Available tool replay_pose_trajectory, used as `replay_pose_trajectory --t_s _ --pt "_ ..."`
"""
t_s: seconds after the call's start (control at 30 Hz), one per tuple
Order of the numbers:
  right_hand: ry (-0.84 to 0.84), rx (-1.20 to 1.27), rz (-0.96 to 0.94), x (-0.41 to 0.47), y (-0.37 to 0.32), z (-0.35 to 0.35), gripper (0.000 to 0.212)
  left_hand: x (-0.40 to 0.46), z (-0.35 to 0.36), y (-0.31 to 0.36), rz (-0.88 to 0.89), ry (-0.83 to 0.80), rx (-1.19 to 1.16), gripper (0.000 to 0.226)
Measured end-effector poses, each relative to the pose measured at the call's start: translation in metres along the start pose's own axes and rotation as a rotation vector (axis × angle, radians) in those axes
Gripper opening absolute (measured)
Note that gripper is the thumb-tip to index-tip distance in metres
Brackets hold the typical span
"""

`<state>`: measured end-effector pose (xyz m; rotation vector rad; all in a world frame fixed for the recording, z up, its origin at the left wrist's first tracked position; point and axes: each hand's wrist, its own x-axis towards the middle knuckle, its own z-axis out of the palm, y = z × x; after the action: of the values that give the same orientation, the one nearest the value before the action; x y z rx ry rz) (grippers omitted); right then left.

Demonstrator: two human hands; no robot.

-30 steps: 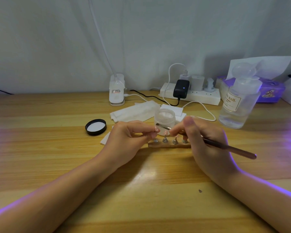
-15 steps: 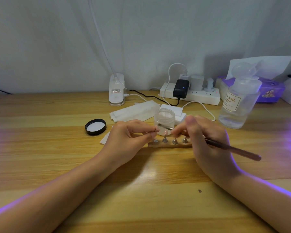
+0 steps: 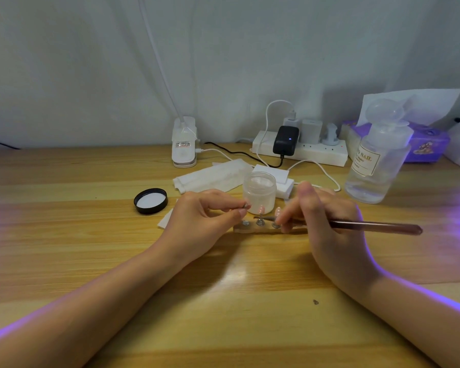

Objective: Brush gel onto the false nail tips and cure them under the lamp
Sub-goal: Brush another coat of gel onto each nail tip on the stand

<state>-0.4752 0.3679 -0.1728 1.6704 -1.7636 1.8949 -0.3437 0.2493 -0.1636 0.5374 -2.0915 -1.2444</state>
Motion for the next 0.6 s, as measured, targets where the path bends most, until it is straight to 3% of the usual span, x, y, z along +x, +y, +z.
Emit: replay_pose_trajectory --t_s 0.43,0.6 --pt "-0.023 -0.142 -0.068 0.0026 -0.0025 0.0021 0.041 0.0004 0.001 0.0004 0.01 0.003 -0.01 0.014" --pt "0.026 -0.065 -0.03 -0.0008 -0.0021 -0.0013 0.042 0.0004 0.0004 -0.0001 0.006 0.001 -0.004 0.014"
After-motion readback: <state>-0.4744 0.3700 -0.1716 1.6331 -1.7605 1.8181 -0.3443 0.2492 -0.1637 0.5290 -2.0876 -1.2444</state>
